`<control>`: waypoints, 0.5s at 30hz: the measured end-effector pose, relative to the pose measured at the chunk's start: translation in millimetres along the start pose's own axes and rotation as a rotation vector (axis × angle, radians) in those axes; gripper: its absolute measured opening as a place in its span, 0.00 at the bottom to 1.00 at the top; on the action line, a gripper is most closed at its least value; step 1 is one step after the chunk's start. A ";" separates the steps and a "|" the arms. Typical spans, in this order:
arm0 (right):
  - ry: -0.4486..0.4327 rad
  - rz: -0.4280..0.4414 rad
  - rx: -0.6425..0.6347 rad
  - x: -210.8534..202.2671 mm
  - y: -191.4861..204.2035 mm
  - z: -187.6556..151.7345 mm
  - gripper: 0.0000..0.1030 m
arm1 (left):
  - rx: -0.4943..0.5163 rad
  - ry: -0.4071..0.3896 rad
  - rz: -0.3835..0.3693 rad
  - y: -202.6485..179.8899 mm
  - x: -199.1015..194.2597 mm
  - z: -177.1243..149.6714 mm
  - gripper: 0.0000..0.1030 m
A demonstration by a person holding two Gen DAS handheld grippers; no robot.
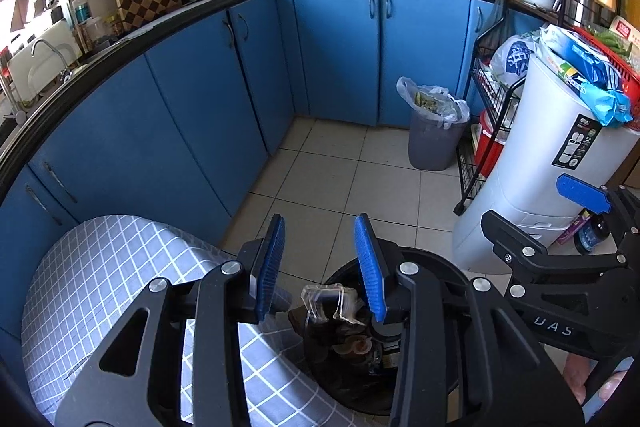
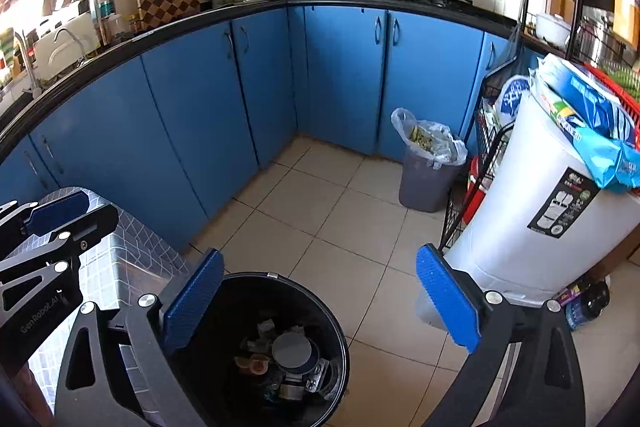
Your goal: Collect trash
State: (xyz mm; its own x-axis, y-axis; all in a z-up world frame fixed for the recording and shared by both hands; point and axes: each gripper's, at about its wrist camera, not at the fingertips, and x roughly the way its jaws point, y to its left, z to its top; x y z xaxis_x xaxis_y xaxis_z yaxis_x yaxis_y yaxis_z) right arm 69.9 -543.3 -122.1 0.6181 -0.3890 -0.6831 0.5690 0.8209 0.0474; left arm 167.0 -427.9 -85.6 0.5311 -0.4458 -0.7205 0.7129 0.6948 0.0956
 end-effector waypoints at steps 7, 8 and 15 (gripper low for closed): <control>0.006 -0.023 0.028 1.1 -17.9 -2.4 0.92 | 0.020 0.004 -0.024 -15.5 9.2 4.3 0.37; 0.007 -0.023 0.031 1.7 -19.9 -2.5 0.92 | 0.020 0.005 -0.026 -16.7 10.3 4.3 0.37; 0.013 -0.017 0.037 3.7 -21.5 -3.2 0.92 | 0.021 0.022 -0.030 -17.4 16.6 3.1 0.37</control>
State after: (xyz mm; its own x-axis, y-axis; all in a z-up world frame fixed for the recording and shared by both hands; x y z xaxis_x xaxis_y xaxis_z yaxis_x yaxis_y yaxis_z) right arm 58.2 -561.1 -127.9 0.6008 -0.3973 -0.6937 0.5995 0.7979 0.0622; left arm 164.8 -449.1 -97.1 0.4992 -0.4538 -0.7382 0.7381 0.6690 0.0879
